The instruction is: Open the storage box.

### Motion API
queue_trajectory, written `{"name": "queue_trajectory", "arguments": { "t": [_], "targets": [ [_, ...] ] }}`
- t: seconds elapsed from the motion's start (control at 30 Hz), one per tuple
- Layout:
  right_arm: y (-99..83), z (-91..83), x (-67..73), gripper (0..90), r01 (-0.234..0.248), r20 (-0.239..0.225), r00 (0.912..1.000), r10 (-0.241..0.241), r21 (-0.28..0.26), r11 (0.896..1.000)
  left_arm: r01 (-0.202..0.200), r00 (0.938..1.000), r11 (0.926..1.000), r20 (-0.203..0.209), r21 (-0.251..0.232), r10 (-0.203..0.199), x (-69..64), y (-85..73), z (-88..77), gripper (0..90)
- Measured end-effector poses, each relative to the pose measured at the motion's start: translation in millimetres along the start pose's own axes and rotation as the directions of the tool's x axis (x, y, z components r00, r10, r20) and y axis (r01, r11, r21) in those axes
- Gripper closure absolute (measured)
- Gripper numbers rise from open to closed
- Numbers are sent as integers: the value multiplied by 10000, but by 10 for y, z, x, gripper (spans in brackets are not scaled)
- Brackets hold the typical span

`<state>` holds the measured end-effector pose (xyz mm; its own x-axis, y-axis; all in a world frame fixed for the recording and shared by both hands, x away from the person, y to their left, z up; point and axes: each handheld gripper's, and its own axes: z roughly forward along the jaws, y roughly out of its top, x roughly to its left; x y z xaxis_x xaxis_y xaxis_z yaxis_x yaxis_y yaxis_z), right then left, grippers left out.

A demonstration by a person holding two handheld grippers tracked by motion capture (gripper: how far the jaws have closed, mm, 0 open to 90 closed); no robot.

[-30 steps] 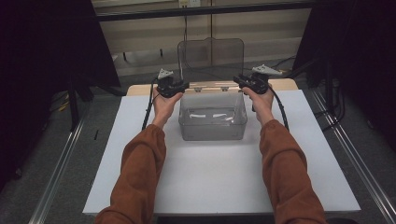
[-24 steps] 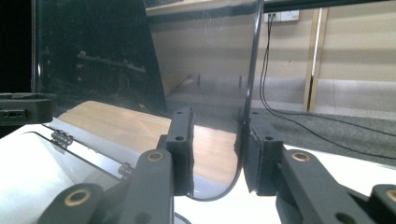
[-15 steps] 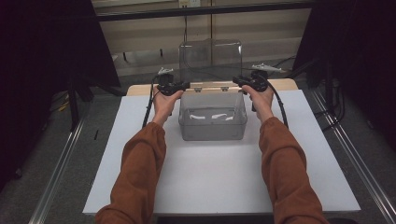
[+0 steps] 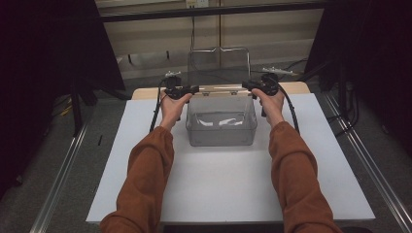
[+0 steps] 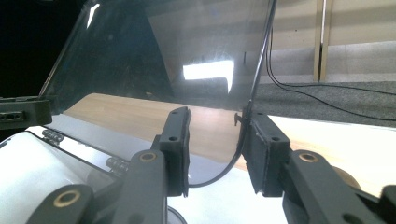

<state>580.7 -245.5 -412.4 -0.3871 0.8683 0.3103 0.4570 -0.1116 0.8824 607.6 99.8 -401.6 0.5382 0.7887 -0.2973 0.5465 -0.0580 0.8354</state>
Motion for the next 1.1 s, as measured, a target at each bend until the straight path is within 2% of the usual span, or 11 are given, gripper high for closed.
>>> {"name": "queue_trajectory", "arguments": {
  "t": [0.2, 0.33, 0.53, 0.8, 1.1],
  "targets": [
    [0, 15, -16, 603, 103, 32, 9999, -103, 166, 9998, 133, 9999, 9999, -55, 8, -133, 14, -6, 14, 530],
    [7, 23, -16, 599, 23, 64, 10000, -25, 256, 9997, 161, 9999, 9998, -39, 70, -161, 17, -2, 15, 528],
    [11, 27, -24, 593, -181, 57, 9998, 179, 421, 9989, 422, 9991, 9991, -38, 84, -422, 25, -5, 30, 523],
    [4, 37, -51, 583, -289, -45, 9996, 291, 513, 9983, 458, 9989, 9988, -84, 144, -457, 37, -7, 40, 515],
    [-18, 49, -70, 572, -479, -87, 9988, 485, 531, 9974, 818, 9966, 9966, -24, 120, -818, 53, -18, 55, 507]
  ]
}}
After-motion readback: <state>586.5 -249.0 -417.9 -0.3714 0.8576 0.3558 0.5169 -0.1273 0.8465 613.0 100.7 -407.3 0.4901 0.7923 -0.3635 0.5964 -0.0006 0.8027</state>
